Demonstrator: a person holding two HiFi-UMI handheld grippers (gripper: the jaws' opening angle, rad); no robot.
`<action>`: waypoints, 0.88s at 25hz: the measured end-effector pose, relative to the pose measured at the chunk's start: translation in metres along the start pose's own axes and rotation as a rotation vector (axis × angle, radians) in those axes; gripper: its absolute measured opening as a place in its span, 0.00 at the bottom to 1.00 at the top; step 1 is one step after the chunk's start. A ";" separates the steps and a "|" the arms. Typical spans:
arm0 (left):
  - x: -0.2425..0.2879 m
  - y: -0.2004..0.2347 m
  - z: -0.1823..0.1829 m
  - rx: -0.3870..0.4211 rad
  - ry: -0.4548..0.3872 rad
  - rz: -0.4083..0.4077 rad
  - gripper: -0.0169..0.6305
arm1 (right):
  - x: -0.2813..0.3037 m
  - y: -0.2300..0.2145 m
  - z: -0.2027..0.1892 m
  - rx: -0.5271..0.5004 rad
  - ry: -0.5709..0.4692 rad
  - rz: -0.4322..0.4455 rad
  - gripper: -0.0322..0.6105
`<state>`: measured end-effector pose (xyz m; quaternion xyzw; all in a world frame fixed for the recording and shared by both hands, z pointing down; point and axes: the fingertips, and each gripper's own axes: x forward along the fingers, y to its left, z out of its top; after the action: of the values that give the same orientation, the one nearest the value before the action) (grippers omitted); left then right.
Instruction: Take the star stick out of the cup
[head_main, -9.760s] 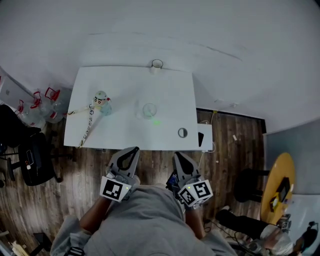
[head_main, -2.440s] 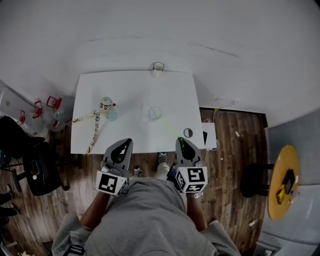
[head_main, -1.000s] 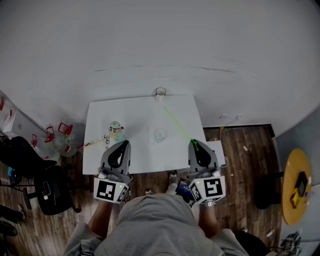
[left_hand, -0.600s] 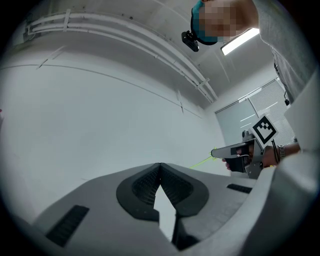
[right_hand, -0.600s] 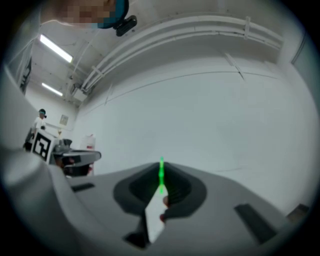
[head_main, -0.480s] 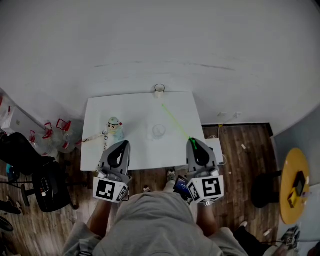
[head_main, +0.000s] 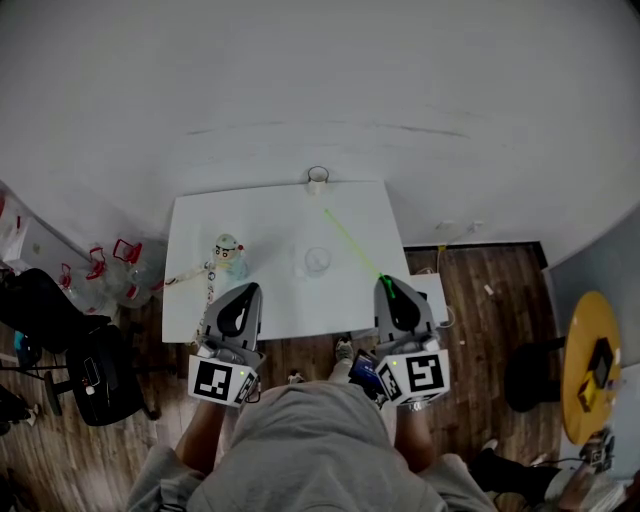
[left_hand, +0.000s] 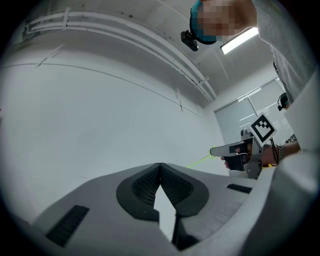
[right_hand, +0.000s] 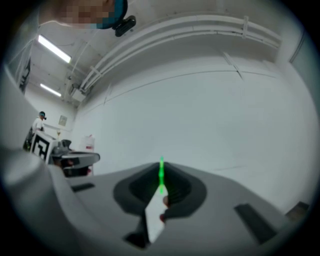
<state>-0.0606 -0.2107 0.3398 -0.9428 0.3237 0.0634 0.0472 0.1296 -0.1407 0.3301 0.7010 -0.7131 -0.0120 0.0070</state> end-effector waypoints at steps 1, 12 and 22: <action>0.001 -0.001 0.000 -0.002 0.001 -0.002 0.07 | 0.000 -0.001 0.000 0.000 0.000 -0.001 0.12; 0.000 -0.003 -0.006 -0.011 0.011 -0.012 0.07 | 0.001 -0.003 -0.003 -0.002 0.007 -0.006 0.12; -0.002 -0.001 -0.008 -0.014 0.013 -0.010 0.07 | 0.005 0.002 -0.003 -0.012 0.013 0.003 0.12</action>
<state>-0.0609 -0.2099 0.3476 -0.9452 0.3188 0.0593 0.0391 0.1281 -0.1452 0.3333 0.7000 -0.7139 -0.0116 0.0156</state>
